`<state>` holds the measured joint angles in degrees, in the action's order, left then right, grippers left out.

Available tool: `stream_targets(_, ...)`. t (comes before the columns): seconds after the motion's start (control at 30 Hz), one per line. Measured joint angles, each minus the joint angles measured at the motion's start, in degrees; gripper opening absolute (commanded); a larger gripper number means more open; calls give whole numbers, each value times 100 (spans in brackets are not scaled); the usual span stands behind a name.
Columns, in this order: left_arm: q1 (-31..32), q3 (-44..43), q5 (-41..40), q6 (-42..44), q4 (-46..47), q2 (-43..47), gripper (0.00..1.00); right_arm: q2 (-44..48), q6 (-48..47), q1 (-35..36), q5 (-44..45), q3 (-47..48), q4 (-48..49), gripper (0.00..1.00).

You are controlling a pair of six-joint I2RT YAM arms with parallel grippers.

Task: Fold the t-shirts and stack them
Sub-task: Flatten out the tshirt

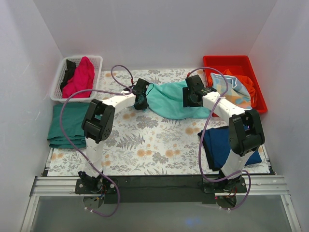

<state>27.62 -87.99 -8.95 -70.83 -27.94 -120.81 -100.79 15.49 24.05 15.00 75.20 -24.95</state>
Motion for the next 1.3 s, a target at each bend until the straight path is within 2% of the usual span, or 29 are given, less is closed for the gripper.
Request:
stream_targets(0.17, -4, 63, -328, 17, -168, 57, 0, 0, 90, -4, 2, 0, 0, 57)
stream_targets(0.37, -289, 588, -708, 15, -514, 546, 0, -2, 166, -11, 133, 0, 0, 57)
stream_targets(0.5, -968, 881, -988, 28, -822, 1340, 0, -2, 236, -57, 293, 0, -15, 57)
stream_targets(0.67, -1838, 881, -1486, 188, -767, 2455, 0, -2, 348, -164, 479, 2, -85, 57)
stream_targets(0.8, -2057, 876, -1768, 378, -739, 2914, 0, -2, 409, -221, 472, 0, -142, 56)
stream_targets(1.03, -2068, 1097, -1639, 479, -715, 2918, 0, -7, 216, 15, -138, -59, -125, 61)
stream_targets(1.3, -2068, 1366, -1405, 389, -723, 2920, 0, 352, -39, 535, -1329, -1058, -17, 64)
